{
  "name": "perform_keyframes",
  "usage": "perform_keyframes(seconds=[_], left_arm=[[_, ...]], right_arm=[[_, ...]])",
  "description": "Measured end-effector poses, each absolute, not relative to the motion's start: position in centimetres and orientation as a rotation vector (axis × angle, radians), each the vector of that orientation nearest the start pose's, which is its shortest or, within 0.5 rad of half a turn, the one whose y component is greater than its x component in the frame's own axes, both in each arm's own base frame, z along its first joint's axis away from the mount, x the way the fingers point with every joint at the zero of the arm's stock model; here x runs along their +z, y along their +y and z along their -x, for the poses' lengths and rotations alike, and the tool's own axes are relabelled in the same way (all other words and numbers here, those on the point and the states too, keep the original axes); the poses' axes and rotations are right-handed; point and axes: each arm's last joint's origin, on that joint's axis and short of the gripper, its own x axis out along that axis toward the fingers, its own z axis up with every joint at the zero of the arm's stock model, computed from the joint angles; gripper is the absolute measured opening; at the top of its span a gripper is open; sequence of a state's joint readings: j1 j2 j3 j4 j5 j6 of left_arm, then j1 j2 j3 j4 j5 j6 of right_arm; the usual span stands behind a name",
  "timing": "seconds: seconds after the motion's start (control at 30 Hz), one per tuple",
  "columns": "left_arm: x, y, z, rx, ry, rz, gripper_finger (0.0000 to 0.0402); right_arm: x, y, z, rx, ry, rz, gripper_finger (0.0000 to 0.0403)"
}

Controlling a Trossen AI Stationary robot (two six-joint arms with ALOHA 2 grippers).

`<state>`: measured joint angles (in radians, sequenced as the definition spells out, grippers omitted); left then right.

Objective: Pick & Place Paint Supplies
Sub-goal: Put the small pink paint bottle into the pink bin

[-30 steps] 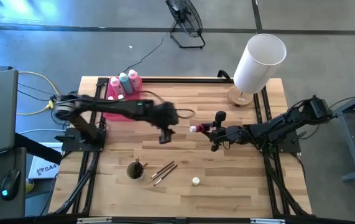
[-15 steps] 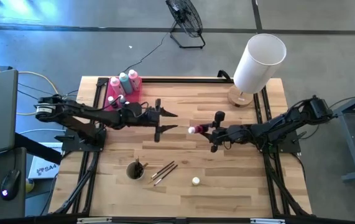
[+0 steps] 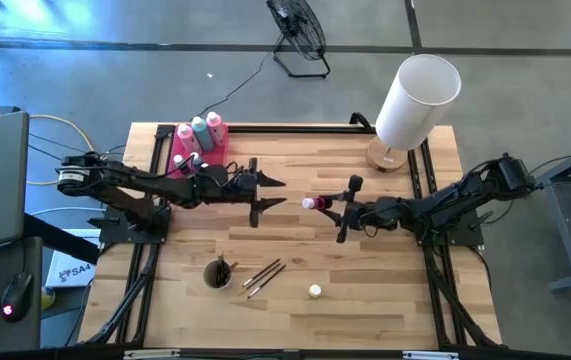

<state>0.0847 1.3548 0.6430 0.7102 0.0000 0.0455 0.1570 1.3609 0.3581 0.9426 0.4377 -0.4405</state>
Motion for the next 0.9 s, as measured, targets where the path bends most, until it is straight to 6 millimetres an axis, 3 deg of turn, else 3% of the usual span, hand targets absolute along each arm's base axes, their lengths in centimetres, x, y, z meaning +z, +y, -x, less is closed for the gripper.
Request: perform_keyframes(seconds=[0.17, 0.4, 0.7, 0.9], left_arm=[[24.8, 2.4, -29.0, 0.079, 0.0, -0.064, 0.0193], [25.3, 2.1, -30.7, -0.073, -0.108, -0.191, 0.0193], [26.2, 2.4, -34.0, -0.072, -0.141, -0.257, 0.0193], [27.0, 2.5, -34.8, -0.074, -0.133, -0.258, 0.0193]], right_arm=[[18.6, 2.6, -24.0, -0.273, 0.077, 0.442, 0.0143], [19.2, 2.6, -24.0, -0.289, 0.022, 0.431, 0.0143], [19.6, 2.5, -24.0, -0.3, -0.026, 0.418, 0.0143], [19.8, 2.6, -24.0, -0.297, -0.042, 0.413, 0.0143]])
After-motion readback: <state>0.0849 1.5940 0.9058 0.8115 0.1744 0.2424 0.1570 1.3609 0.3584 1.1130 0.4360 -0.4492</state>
